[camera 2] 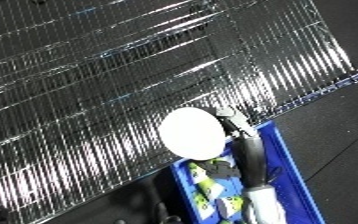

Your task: Pick up the object and place it into the box

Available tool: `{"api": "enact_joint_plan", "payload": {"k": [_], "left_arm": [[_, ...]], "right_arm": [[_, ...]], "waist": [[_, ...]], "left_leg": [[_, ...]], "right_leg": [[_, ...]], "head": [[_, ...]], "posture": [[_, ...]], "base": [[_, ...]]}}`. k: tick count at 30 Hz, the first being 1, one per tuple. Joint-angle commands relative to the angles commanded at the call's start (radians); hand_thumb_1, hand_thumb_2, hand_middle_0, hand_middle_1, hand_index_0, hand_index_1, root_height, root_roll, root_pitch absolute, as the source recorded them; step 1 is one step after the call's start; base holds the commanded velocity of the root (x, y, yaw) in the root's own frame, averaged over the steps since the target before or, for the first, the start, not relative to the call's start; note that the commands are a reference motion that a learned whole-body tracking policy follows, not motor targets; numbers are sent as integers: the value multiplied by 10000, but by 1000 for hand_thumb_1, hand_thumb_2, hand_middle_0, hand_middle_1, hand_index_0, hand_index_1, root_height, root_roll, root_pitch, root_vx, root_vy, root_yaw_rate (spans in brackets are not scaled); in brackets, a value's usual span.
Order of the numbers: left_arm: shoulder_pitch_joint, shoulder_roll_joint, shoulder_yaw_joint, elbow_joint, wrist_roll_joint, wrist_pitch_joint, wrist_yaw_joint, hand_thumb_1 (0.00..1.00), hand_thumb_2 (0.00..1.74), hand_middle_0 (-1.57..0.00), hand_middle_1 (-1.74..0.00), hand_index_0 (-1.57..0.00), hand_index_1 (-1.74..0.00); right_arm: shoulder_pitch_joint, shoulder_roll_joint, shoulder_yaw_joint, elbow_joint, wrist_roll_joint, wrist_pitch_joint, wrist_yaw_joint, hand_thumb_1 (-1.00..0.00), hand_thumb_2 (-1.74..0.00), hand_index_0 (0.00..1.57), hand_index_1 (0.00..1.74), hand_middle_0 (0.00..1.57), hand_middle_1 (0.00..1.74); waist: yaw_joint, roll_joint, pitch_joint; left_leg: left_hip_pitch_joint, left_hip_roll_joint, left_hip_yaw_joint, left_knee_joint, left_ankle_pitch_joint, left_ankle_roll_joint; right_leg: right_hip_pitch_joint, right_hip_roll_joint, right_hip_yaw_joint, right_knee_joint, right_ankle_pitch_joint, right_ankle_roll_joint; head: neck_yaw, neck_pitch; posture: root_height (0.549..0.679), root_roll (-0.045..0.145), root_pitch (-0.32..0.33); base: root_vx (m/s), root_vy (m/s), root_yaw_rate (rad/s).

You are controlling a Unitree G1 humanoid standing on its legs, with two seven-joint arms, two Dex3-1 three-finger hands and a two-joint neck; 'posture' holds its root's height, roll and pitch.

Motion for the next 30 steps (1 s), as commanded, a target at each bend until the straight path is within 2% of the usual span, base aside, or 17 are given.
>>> {"api": "enact_joint_plan", "payload": {"k": [5, 10, 13, 20, 30], "left_arm": [[120, 3, 215, -58, -138, -154, 56, 1000, 1740, -1570, -1740, -1570, -1740], [287, -96, 334, -7, -286, -465, 39, 1000, 1740, -1570, -1740, -1570, -1740], [327, -205, 349, 76, -377, -668, 17, 1000, 1740, -1570, -1740, -1570, -1740], [286, -420, 302, 278, -487, -997, 47, 1000, 1740, -1570, -1740, -1570, -1740], [66, -637, 136, 592, -489, -1189, 154, 1000, 1740, -1570, -1740, -1570, -1740]], "right_arm": [[640, -71, -268, -209, -193, -204, -566, -750, -1305, 1178, 1305, 1178, 1305], [1292, -281, -716, -119, -212, -583, -789, -750, -1305, 1178, 1305, 1178, 1305], [1559, -424, -954, -2, -98, -767, -830, -750, -1305, 1178, 1305, 1178, 1305], [2102, -541, -1281, 279, 530, -1072, -720, -750, -1305, 1178, 1305, 1178, 1305], [2297, -515, -1287, 900, 997, -1586, -318, -250, -435, 393, 435, 393, 435]], "waist": [[-309, 21, 0], [-685, 99, 0], [-899, 197, 0], [-1314, 397, 0], [-1543, 516, 0]], "left_leg": [[143, 119, 153, -214, -31, 2], [261, 252, 369, -425, -13, -44], [363, 301, 491, -607, 44, -87], [486, 338, 680, -953, 203, -172], [520, 340, 779, -1036, 229, -234]], "right_leg": [[137, 49, 159, -307, 70, 15], [203, 57, 365, -628, 183, 23], [231, 65, 472, -790, 219, 18], [183, 138, 640, -939, 221, -13], [109, 128, 717, -1026, 238, -38]], "head": [[956, 403], [1652, 836], [1910, 1007], [2339, 1214], [2519, 1207]], "posture": [[625, 50, 75], [630, 59, 87], [632, 64, 92], [634, 74, 108], [634, 85, 116]], "base": [[-57, 32, -264], [-58, 73, -250], [-45, 87, -190], [-43, 67, -115], [-34, 22, -39]]}}
